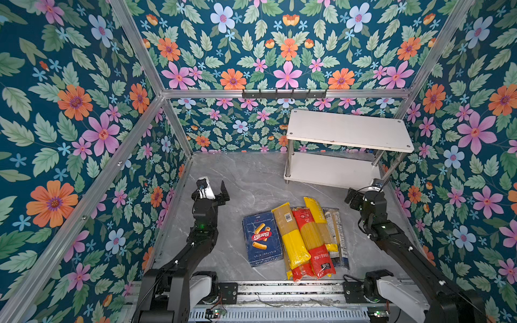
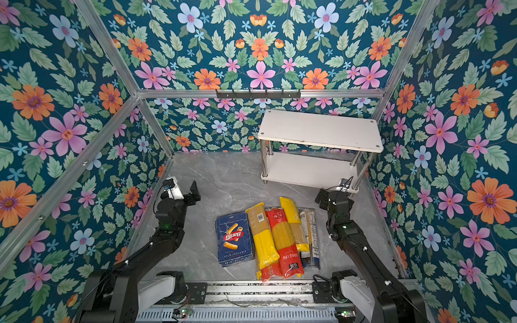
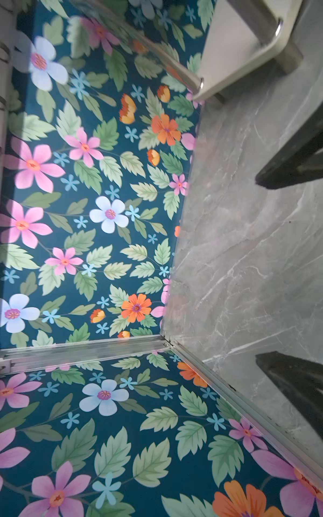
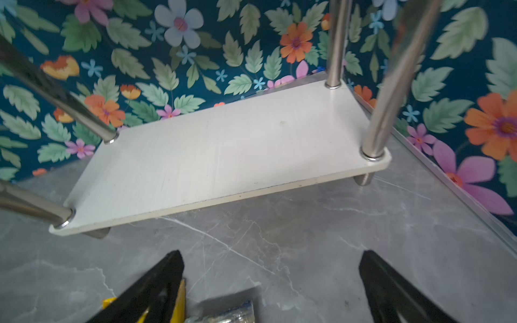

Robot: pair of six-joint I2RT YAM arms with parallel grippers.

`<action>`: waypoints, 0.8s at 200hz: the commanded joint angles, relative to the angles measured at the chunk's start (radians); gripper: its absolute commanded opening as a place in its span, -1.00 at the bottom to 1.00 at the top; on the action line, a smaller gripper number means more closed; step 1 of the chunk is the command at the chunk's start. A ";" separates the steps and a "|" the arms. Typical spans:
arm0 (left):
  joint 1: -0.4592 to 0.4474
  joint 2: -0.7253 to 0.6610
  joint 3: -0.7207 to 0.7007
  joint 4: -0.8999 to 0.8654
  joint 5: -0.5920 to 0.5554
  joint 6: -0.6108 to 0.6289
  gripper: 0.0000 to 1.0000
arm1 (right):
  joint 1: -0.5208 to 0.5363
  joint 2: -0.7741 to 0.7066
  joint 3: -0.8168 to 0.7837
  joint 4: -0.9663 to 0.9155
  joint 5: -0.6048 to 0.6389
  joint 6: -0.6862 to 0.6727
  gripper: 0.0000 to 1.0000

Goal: Arrange pasta packages on shelves
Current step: Pick up the pasta bag from the pasta bags.

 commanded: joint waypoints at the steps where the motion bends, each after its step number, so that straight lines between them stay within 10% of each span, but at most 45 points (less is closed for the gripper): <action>1: -0.077 -0.045 0.034 -0.163 -0.063 -0.042 0.86 | 0.004 -0.066 0.009 -0.210 -0.111 0.086 0.99; 69: -0.390 -0.050 0.179 -0.548 -0.171 -0.137 0.79 | 0.073 -0.019 0.243 -0.604 -0.353 0.133 0.88; 160: -0.425 -0.008 0.302 -0.857 -0.169 -0.216 0.78 | 0.594 0.213 0.441 -0.825 -0.157 0.173 0.83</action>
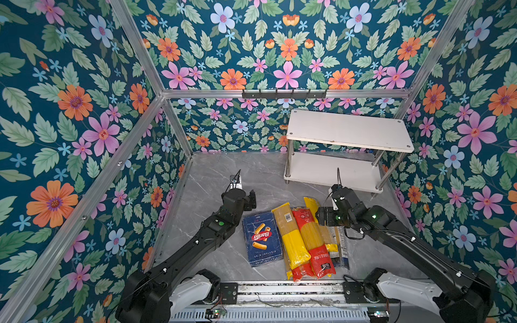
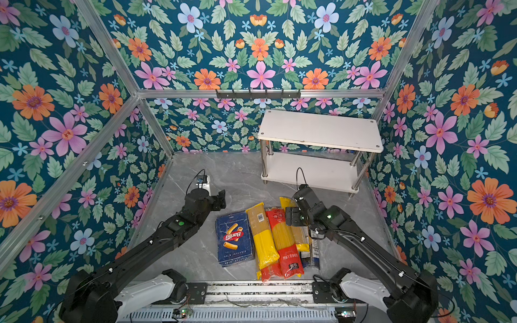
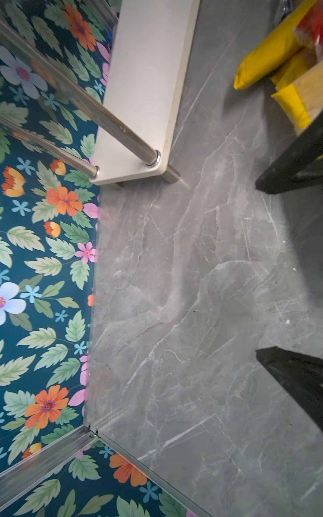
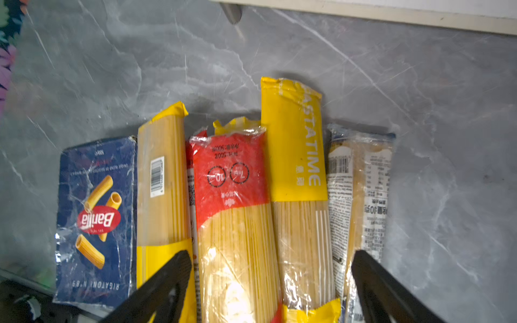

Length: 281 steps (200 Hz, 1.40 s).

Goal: Arrange pasta packages on shelves
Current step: Pick up the pasta bag from the pasta bags.

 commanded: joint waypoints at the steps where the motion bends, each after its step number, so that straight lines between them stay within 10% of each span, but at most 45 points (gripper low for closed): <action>1: -0.001 -0.016 -0.007 -0.085 -0.016 -0.037 0.78 | 0.079 0.018 0.011 -0.059 0.047 0.042 0.83; 111: 0.001 -0.029 0.040 -0.193 -0.032 -0.062 0.87 | 0.424 0.194 0.143 -0.134 0.111 0.162 0.85; 281: 0.127 -0.064 -0.044 -0.228 0.013 -0.150 0.97 | 0.514 0.471 0.219 -0.153 0.134 0.210 0.85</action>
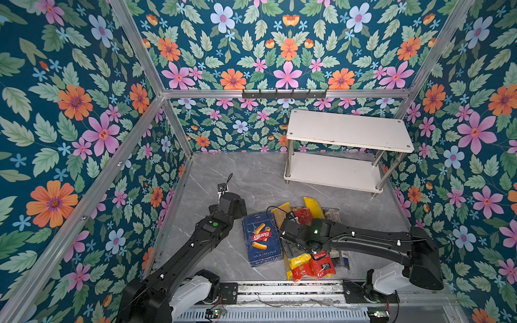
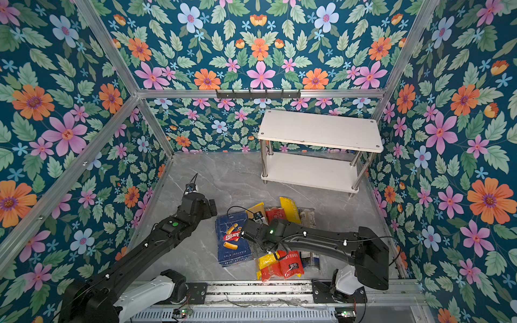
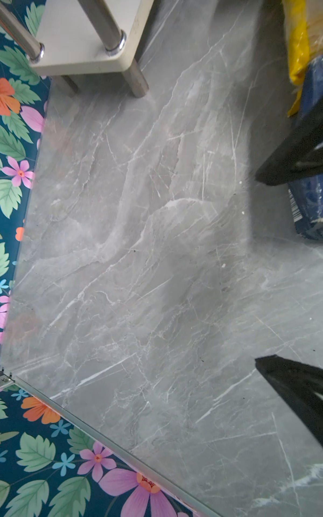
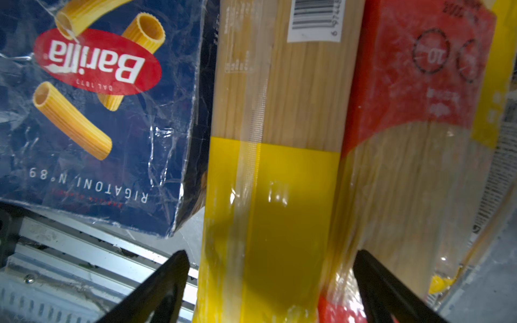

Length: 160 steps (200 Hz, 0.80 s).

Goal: Arrange pasta packages on shelves
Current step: Pick up the pasta bag from the pasta bags.

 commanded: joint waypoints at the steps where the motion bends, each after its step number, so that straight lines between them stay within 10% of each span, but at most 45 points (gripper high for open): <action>1: 0.017 -0.017 -0.012 0.019 0.031 -0.015 0.97 | 0.001 0.035 0.020 -0.030 0.030 0.005 0.85; 62: 0.034 -0.055 -0.025 0.019 0.023 -0.017 0.96 | 0.000 0.179 0.084 -0.106 0.078 0.001 0.69; 120: 0.034 -0.050 -0.026 0.021 0.036 -0.017 0.95 | 0.000 0.156 0.036 -0.102 0.054 0.049 -0.17; 160: 0.035 -0.053 -0.023 0.016 0.040 -0.023 0.94 | -0.003 0.028 0.014 -0.066 0.038 0.058 -0.37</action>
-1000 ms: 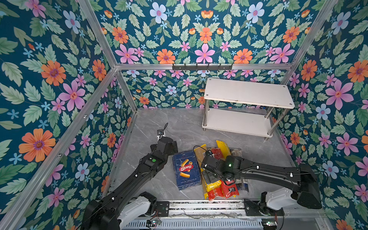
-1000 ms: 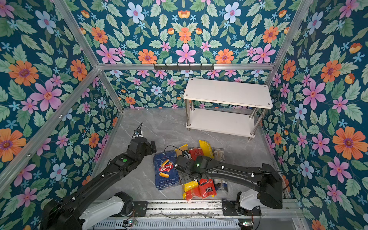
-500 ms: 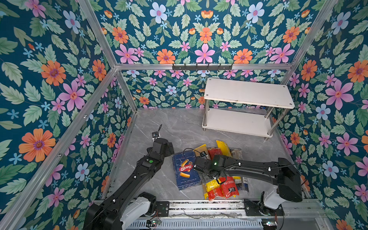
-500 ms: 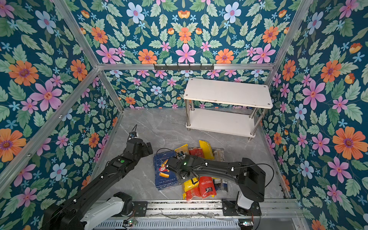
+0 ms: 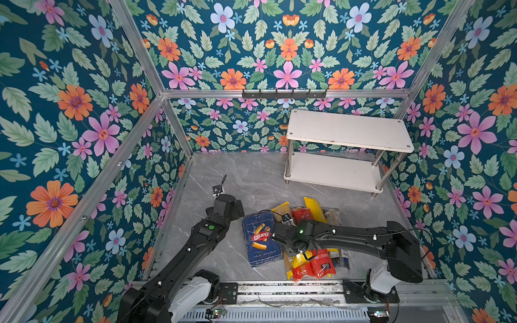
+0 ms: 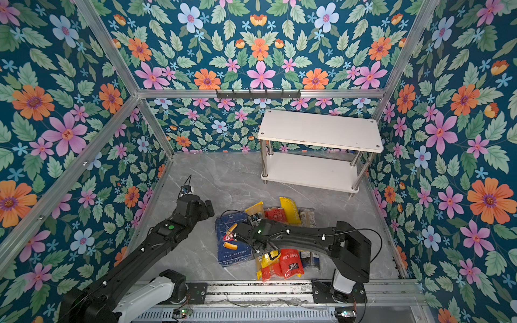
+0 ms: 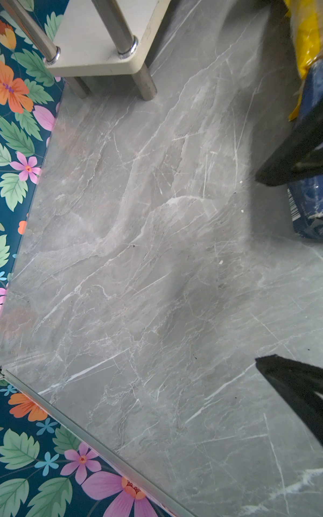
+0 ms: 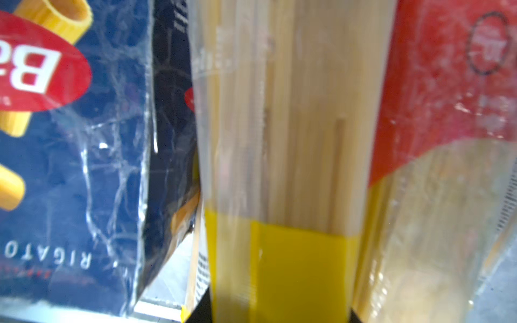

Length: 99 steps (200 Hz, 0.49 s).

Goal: Arrange pasta packages on shelves
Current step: Pick up the pasta bag from the pasta bags.

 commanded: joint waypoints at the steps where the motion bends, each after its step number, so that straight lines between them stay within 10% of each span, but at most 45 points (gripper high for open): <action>1: 0.001 -0.003 0.003 0.013 0.005 -0.009 0.94 | 0.000 -0.058 -0.007 -0.035 0.004 0.021 -0.38; 99: 0.001 -0.016 0.009 0.018 0.026 -0.023 0.92 | -0.147 -0.403 -0.194 0.158 -0.032 0.036 -0.52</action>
